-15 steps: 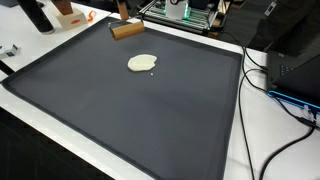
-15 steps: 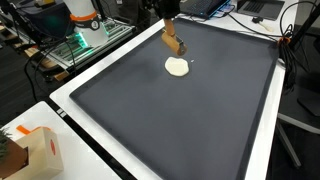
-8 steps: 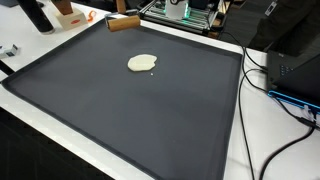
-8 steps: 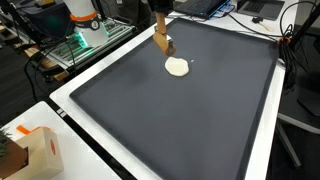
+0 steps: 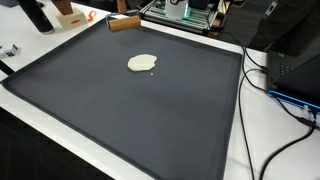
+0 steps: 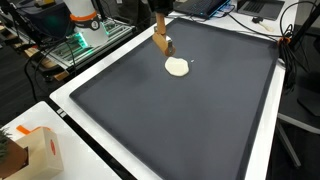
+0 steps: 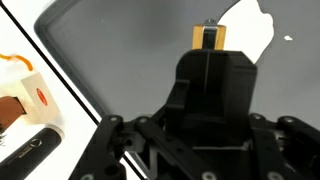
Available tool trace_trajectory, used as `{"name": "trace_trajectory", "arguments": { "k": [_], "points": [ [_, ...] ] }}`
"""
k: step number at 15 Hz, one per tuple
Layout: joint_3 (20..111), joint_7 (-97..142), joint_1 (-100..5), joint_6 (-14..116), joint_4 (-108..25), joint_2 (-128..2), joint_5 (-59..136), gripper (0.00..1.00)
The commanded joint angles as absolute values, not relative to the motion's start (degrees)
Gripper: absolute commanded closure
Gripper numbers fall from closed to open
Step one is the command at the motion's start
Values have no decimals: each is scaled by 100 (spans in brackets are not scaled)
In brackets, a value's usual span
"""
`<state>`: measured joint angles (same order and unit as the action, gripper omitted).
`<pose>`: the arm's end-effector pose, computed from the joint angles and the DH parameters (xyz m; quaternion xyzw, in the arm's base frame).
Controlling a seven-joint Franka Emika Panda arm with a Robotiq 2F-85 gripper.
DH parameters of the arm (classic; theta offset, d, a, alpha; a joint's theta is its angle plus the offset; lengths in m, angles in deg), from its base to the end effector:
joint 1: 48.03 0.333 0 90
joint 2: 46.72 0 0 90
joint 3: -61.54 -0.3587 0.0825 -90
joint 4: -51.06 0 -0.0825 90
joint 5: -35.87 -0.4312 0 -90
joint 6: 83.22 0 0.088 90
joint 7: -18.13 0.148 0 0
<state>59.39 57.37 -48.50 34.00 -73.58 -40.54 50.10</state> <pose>0.5483 -0.0062 0.4182 0.9578 -0.2647 0.0288 0.1083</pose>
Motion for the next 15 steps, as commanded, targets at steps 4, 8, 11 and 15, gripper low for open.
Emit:
{"name": "trace_trajectory", "arguments": {
  "k": [4,8,11,15],
  "points": [
    [5884,5898,-4855,3282,-7304,-4124,5126,77],
    [5716,7165,-4798,3033,-7225,-4406,5988,77],
    [5634,8151,-4664,2664,-7142,-4652,6632,77],
    [5609,8874,-4449,2048,-6968,-4969,6972,77]
  ]
}}
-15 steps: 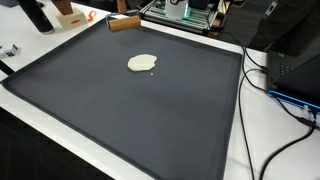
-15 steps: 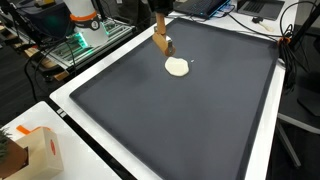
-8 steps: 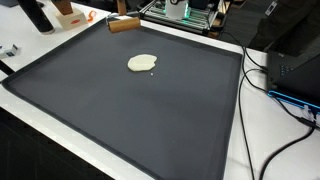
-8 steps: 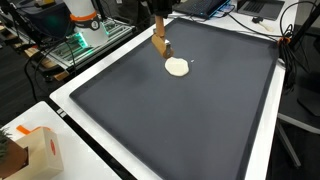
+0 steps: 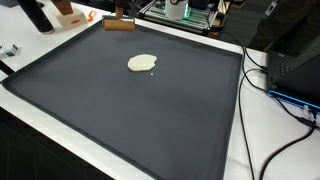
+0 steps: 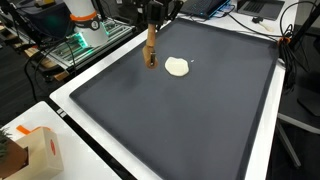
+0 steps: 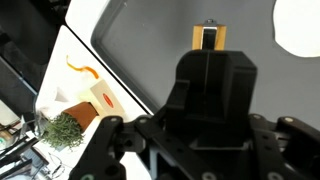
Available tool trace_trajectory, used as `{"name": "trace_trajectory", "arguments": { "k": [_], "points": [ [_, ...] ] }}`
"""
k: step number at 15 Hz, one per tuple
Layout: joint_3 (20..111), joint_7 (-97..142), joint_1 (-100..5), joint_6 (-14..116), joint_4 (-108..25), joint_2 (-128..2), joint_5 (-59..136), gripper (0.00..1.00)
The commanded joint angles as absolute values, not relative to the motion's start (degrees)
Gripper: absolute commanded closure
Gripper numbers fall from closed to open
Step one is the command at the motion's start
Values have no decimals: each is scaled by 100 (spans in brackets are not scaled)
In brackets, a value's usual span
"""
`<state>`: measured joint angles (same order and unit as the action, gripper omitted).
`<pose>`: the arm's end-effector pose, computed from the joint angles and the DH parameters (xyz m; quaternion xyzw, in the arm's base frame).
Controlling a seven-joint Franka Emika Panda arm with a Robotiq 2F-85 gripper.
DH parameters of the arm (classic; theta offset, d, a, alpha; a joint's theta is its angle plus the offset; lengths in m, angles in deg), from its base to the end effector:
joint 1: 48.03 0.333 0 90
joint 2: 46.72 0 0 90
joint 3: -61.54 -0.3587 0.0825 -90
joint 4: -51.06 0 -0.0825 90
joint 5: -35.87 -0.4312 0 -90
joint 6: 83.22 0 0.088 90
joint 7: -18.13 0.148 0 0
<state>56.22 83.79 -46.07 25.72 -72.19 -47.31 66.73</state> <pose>0.5489 0.0125 0.3667 0.8922 -0.3629 0.0409 0.2655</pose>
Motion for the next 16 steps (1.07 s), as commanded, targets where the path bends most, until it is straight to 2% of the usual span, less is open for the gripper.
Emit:
{"name": "trace_trajectory", "arguments": {
  "k": [1,9,16],
  "points": [
    [5612,8972,-4398,1913,-6921,-5037,7001,77],
    [5595,9344,-3994,1249,-6583,-5595,7459,77],
    [5568,9374,-3705,1161,-6428,-5983,7859,77]
  ]
}}
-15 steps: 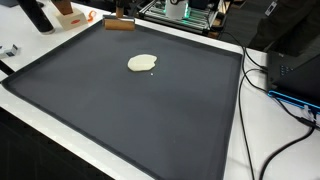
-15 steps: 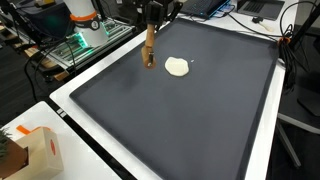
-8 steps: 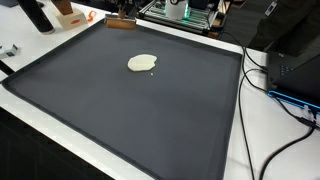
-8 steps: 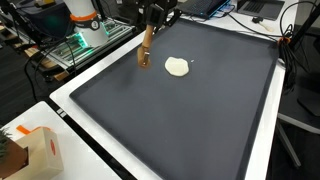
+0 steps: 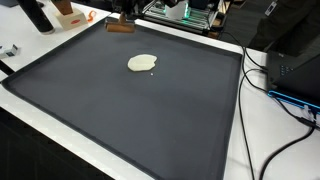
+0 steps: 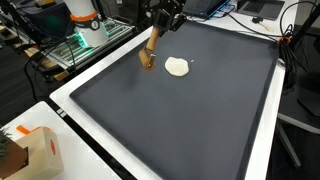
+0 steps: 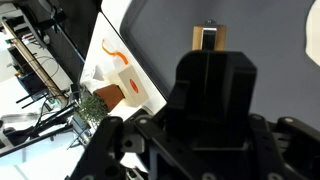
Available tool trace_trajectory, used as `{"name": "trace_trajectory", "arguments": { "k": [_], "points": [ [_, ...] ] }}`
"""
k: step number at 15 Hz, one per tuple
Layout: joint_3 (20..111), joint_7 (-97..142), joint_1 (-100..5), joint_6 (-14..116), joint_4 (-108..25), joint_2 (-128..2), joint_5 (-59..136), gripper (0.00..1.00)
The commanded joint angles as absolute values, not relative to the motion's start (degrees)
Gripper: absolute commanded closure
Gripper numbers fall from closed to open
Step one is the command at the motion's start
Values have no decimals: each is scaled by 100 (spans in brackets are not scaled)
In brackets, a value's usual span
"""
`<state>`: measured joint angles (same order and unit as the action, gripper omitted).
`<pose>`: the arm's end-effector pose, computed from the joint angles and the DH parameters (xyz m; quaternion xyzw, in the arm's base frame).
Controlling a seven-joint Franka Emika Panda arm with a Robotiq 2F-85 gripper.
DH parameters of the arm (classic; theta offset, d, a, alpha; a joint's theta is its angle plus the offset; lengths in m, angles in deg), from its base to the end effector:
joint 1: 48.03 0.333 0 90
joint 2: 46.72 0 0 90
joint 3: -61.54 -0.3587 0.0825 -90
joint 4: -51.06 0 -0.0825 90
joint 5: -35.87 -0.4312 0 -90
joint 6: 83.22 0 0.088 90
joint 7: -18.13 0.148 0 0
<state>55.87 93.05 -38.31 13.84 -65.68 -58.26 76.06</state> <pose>0.5639 0.0633 0.3174 0.8545 -0.3345 0.0411 0.3953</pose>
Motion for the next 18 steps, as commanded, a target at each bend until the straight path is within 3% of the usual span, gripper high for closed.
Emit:
{"name": "trace_trajectory", "arguments": {
  "k": [1,18],
  "points": [
    [5567,9370,-3676,1159,-6415,-6024,7899,77],
    [5511,9205,-3352,1213,-6174,-6517,8293,77]
  ]
}}
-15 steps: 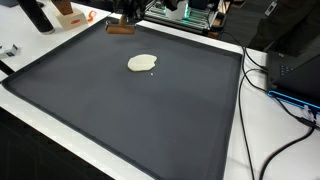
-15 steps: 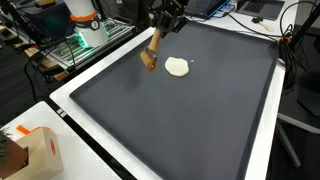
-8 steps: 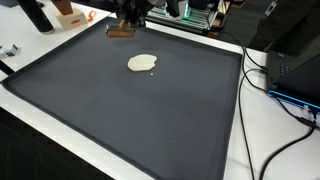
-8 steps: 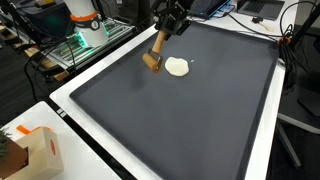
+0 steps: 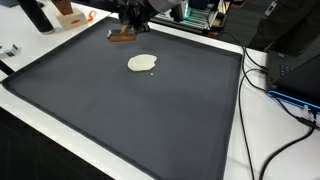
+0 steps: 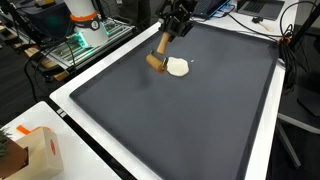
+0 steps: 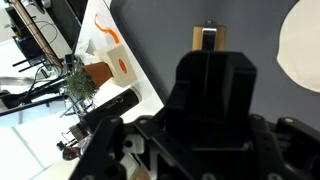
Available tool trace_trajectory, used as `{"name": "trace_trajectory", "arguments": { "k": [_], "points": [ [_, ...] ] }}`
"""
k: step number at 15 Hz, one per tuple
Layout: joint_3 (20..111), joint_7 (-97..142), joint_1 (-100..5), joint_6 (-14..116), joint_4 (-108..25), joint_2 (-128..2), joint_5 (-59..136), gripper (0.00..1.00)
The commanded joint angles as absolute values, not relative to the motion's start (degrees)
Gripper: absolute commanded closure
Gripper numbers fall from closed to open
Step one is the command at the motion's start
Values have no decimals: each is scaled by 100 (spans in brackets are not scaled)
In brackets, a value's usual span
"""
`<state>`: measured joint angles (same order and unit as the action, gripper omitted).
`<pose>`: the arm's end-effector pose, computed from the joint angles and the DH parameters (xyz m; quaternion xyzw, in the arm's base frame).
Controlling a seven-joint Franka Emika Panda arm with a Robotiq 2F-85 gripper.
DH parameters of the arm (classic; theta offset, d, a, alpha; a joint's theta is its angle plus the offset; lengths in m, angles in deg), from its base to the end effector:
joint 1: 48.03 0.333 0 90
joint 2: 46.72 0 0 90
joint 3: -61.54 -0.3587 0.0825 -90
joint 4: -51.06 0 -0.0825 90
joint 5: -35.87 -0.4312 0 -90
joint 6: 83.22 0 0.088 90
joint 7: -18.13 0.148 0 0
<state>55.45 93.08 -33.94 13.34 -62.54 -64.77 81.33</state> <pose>0.5788 0.1073 0.2802 0.8600 -0.2656 0.0632 0.4312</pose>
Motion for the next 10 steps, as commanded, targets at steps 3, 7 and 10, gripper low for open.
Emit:
{"name": "trace_trajectory", "arguments": {
  "k": [3,7,10],
  "points": [
    [5491,9126,-3335,1248,-6157,-6524,8284,77],
    [5454,8946,-3334,1316,-6158,-6500,8276,77],
    [5428,8761,-3341,1394,-6164,-6474,8259,77]
  ]
}}
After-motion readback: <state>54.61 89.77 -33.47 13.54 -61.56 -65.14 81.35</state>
